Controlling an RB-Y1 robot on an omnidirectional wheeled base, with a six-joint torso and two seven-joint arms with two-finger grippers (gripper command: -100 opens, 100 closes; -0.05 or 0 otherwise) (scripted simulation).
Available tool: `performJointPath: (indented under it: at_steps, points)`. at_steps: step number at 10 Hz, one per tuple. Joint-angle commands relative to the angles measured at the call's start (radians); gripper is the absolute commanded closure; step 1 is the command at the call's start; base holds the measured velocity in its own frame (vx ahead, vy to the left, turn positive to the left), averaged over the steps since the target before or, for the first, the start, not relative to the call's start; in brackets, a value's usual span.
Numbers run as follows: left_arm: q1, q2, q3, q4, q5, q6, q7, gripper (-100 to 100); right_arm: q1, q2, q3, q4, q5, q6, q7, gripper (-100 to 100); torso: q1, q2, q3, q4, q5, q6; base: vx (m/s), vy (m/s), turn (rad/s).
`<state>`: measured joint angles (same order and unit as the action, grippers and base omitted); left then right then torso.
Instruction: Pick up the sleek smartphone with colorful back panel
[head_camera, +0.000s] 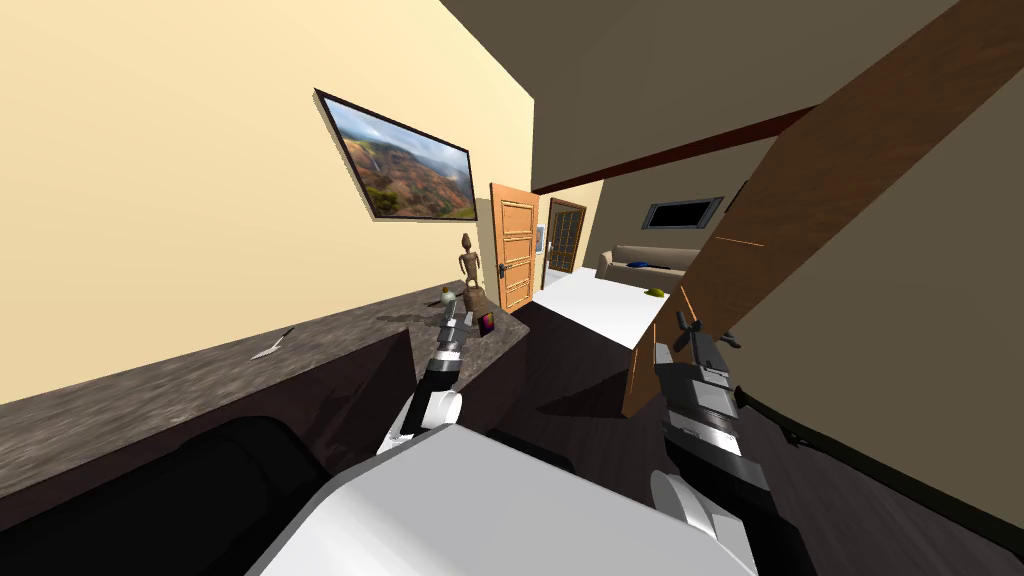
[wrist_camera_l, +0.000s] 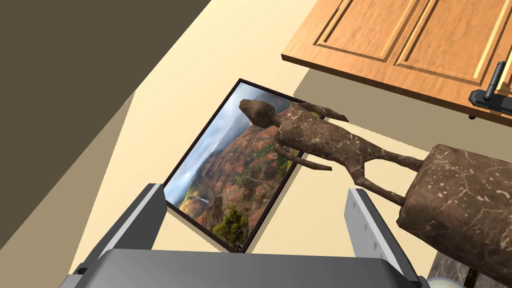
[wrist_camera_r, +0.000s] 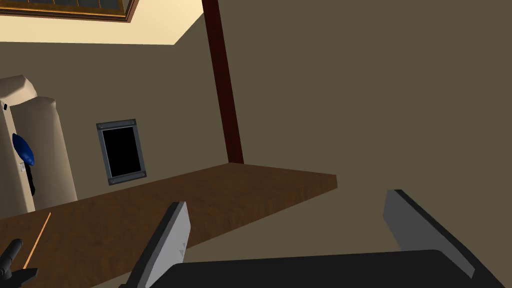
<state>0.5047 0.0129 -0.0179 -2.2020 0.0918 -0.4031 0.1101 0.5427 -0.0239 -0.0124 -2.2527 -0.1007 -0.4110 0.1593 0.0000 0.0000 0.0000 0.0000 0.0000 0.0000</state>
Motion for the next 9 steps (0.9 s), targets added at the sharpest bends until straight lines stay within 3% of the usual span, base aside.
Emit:
performJointPath:
  at_steps: [1,5,8,9]
  points:
    - [-0.003,0.029,0.009,0.004,0.012,0.022,0.006,-100,0.0,0.0,0.0,0.0,0.0,0.0,0.0,0,0.0,0.0,0.0,0.0,0.0,0.0,0.023,-0.019,-0.01]
    - [-0.02,0.125,0.061,0.024,0.085,0.132,0.039,-100,0.0,0.0,0.0,0.0,0.0,0.0,0.0,0,-0.005,-0.005,-0.003,-0.001,-0.001,0.0,0.076,-0.07,-0.011]
    - [-0.025,0.152,0.08,0.031,0.112,0.195,0.051,-100,0.0,0.0,0.0,0.0,0.0,0.0,0.0,0,-0.004,-0.005,-0.003,-0.001,-0.001,0.0,0.06,-0.053,-0.005]
    - [-0.031,0.181,0.1,0.04,0.142,0.23,0.065,-100,0.0,0.0,0.0,0.0,0.0,0.0,0.0,0,-0.003,-0.004,-0.002,-0.001,-0.001,0.0,0.058,-0.059,-0.01]
